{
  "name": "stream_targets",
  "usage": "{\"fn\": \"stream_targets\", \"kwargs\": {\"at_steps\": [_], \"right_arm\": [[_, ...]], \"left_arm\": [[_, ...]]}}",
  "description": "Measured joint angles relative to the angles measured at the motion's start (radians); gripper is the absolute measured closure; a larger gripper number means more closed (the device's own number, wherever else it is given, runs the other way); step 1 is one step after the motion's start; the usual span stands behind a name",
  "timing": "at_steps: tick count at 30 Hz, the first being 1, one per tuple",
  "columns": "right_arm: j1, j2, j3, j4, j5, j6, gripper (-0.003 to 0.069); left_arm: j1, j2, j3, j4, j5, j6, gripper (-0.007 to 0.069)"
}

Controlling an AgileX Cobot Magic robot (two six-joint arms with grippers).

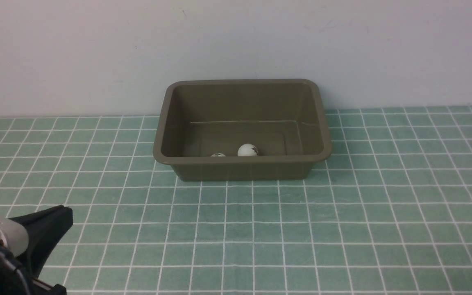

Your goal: Put the table tennis balls in the box on the green coffee tablecloth.

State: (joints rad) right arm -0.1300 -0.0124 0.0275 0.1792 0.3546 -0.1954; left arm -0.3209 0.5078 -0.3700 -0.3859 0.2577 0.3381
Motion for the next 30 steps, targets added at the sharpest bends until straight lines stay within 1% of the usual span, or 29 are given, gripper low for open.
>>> {"fn": "stream_targets", "kwargs": {"at_steps": [4, 7, 8, 10, 14, 17, 21, 30], "right_arm": [[0.0, 0.0, 0.0, 0.0, 0.0, 0.0, 0.0675], [0.0, 0.0, 0.0, 0.0, 0.0, 0.0, 0.0675], [0.0, 0.0, 0.0, 0.0, 0.0, 0.0, 0.0675], [0.0, 0.0, 0.0, 0.0, 0.0, 0.0, 0.0675], [0.0, 0.0, 0.0, 0.0, 0.0, 0.0, 0.0675], [0.0, 0.0, 0.0, 0.0, 0.0, 0.0, 0.0675], [0.0, 0.0, 0.0, 0.0, 0.0, 0.0, 0.0675], [0.0, 0.0, 0.0, 0.0, 0.0, 0.0, 0.0675]], "left_arm": [[0.016, -0.053, 0.029, -0.005, -0.057, -0.001, 0.0629], [0.106, -0.142, 0.052, -0.025, -0.082, -0.006, 0.0629], [0.167, -0.185, 0.067, -0.029, -0.083, -0.01, 0.0629], [0.247, -0.235, 0.09, -0.039, -0.083, -0.011, 0.0629], [0.336, -0.322, 0.143, -0.115, -0.112, -0.027, 0.0629], [0.361, -0.341, 0.174, -0.168, -0.118, -0.027, 0.0629], [0.367, -0.344, 0.206, -0.218, -0.09, -0.027, 0.0629], [0.367, -0.344, 0.232, -0.231, -0.023, -0.027, 0.0629]]}}
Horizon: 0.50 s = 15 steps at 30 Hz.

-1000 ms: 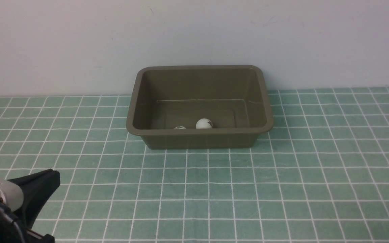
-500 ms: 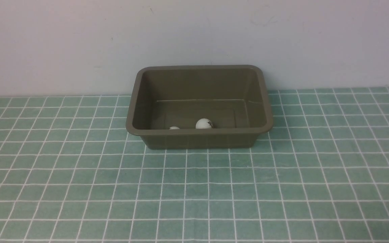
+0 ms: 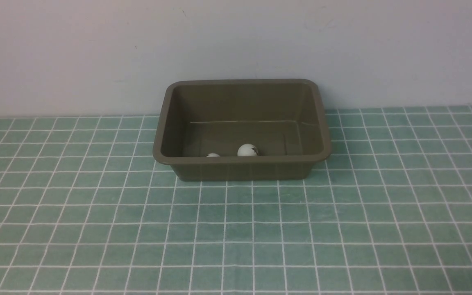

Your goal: Put the table tennis balls in the box on the green coffee tablecloth.

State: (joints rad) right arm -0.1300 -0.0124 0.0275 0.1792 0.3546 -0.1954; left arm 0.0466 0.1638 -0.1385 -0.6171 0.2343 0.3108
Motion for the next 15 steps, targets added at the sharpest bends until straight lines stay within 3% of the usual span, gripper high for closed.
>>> {"fn": "stream_targets", "kwargs": {"at_steps": [3, 8, 15], "right_arm": [[0.0, 0.0, 0.0, 0.0, 0.001, 0.0, 0.0675], [0.0, 0.0, 0.0, 0.0, 0.001, 0.0, 0.0675], [0.0, 0.0, 0.0, 0.0, 0.001, 0.0, 0.0675]], "left_arm": [[0.003, -0.022, 0.0, 0.008, 0.022, 0.005, 0.0629], [0.054, -0.152, 0.023, 0.086, 0.029, 0.12, 0.0629], [0.071, -0.175, 0.115, 0.101, 0.022, 0.271, 0.0629]]}}
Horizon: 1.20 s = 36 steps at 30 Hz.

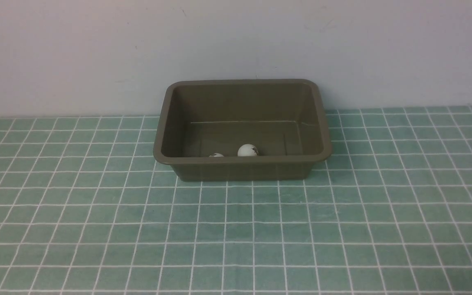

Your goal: Put the table tennis balls in the box on the green coffee tablecloth.

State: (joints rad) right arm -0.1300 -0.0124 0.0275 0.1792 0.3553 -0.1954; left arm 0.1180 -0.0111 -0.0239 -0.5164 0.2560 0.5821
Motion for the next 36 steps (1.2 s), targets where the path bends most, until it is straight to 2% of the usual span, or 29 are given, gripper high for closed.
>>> {"fn": "stream_targets", "kwargs": {"at_steps": [8, 17, 20, 26, 28, 36], "right_arm": [[0.0, 0.0, 0.0, 0.0, 0.0, 0.0, 0.0675], [0.0, 0.0, 0.0, 0.0, 0.0, 0.0, 0.0675], [0.0, 0.0, 0.0, 0.0, 0.0, 0.0, 0.0675], [0.0, 0.0, 0.0, 0.0, 0.0, 0.0, 0.0675], [0.0, 0.0, 0.0, 0.0, 0.0, 0.0, 0.0675], [0.0, 0.0, 0.0, 0.0, 0.0, 0.0, 0.0675]], "left_arm": [[0.0, 0.0, 0.025, 0.001, -0.02, 0.044, 0.0629], [0.0, 0.0, 0.025, 0.018, -0.047, 0.019, 0.0629], [0.0, 0.0, 0.037, 0.066, -0.049, -0.037, 0.0629], [0.0, 0.0, 0.052, 0.266, -0.025, -0.313, 0.0629], [0.0, 0.0, 0.052, 0.318, -0.021, -0.369, 0.0629], [0.0, 0.0, 0.052, 0.356, -0.018, -0.41, 0.0629]]}}
